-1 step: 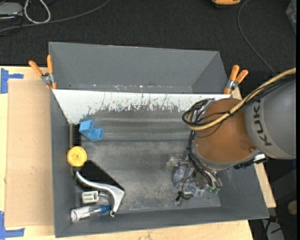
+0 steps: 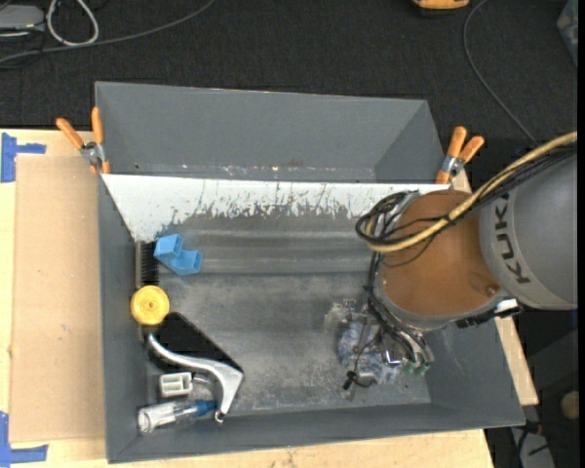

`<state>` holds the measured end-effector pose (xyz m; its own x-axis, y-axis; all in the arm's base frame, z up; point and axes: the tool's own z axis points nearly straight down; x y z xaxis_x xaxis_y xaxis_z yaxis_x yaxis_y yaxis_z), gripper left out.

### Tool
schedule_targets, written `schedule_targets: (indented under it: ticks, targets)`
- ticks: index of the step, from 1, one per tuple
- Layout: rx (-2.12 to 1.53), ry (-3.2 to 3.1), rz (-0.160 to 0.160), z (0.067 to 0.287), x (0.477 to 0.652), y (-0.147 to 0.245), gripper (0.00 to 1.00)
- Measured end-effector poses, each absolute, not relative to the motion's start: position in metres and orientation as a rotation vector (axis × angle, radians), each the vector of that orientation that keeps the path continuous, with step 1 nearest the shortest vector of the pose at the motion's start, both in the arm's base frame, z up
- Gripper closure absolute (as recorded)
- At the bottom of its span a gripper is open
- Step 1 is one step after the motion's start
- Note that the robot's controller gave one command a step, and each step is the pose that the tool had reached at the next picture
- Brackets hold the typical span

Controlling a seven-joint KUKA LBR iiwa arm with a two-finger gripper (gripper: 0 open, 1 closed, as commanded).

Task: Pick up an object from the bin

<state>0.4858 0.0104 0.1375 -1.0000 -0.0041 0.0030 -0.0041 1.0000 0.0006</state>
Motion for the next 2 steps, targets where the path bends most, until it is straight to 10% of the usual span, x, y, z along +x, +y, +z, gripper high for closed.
schedule_targets:
  ticks: [1, 2]
  targets:
    - [0.232, -3.129, -0.002, 0.091, 0.499, -0.057, 0.00]
    - [0.352, -3.120, -0.006, 0.114, 0.489, -0.074, 0.00]
